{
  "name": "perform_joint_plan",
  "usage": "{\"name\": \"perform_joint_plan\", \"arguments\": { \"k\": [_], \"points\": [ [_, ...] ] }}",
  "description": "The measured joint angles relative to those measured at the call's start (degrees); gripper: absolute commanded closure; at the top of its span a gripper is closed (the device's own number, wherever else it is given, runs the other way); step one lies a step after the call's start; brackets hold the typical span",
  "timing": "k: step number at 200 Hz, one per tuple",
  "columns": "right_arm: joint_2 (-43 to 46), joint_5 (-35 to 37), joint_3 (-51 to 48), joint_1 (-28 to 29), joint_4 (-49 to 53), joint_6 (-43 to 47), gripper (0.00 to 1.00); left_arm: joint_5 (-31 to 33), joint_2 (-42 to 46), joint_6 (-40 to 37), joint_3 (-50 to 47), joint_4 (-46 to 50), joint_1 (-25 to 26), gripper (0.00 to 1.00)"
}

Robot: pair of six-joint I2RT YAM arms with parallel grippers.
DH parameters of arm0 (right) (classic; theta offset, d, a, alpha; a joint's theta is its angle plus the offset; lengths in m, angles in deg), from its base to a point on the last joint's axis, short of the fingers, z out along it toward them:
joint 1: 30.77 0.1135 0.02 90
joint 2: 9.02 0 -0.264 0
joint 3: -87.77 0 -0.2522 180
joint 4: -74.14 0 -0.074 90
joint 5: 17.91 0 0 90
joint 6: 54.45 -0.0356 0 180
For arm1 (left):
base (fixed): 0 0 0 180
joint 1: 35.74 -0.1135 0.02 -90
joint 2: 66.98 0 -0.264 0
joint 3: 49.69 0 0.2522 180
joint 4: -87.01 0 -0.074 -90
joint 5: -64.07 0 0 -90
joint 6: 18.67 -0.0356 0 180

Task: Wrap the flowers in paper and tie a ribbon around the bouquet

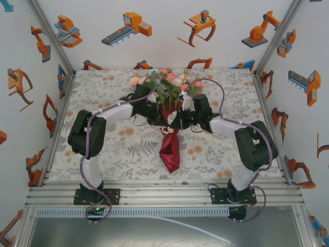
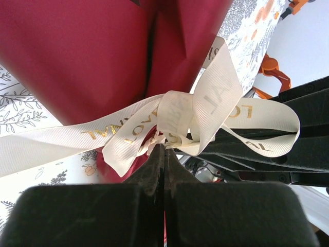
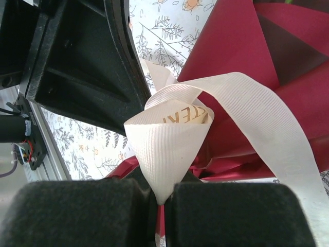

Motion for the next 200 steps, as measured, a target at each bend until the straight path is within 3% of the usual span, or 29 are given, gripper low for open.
{"name": "perform_joint_plan", "arguments": {
  "k": [19,52,97,200],
  "points": [
    [0.42,-0.48,-0.31,-0.28,0.04,0.07,0.99,0.37,0.37,0.02,0.0,0.02,0.0,1.0],
    [1.22,-1.51,-0.68,-0.52,0.7,1.18,0.9,0.72,0.92,0.07,0.0,0.0,-0.07,1.0],
    [2.67,-1.97,-2.67,-1.38,3.56,2.16,1.0,2.51,0.92,0.22,0.0,-0.04,-1.36,1.0],
    [8.57,-2.23,-5.16,-1.7,10.34,5.4,1.0,4.0,0.94,0.26,-0.15,-0.17,-1.79,1.0]
  ]
}}
